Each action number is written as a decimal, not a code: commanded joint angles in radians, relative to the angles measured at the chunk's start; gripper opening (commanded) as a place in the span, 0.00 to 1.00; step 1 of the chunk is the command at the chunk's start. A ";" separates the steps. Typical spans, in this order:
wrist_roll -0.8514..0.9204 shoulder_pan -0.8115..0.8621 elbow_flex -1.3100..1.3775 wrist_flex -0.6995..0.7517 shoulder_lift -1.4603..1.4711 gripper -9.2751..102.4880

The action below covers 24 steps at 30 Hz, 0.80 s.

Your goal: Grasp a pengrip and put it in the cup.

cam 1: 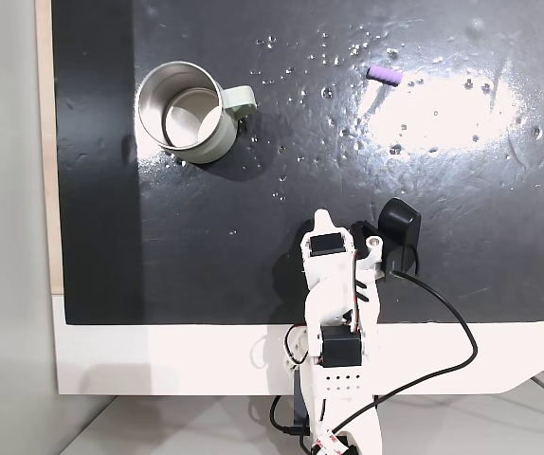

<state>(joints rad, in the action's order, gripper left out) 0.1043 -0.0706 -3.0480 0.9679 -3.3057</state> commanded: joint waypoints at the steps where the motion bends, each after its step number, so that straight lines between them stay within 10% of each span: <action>1: 0.015 -0.046 0.005 -0.041 -0.011 0.08; 15: 0.015 -0.060 0.124 -0.137 0.040 0.08; 24: -0.117 0.071 0.727 -0.357 1.080 0.08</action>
<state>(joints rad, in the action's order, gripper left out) 0.0261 -0.0245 -2.5495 0.6673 -2.5403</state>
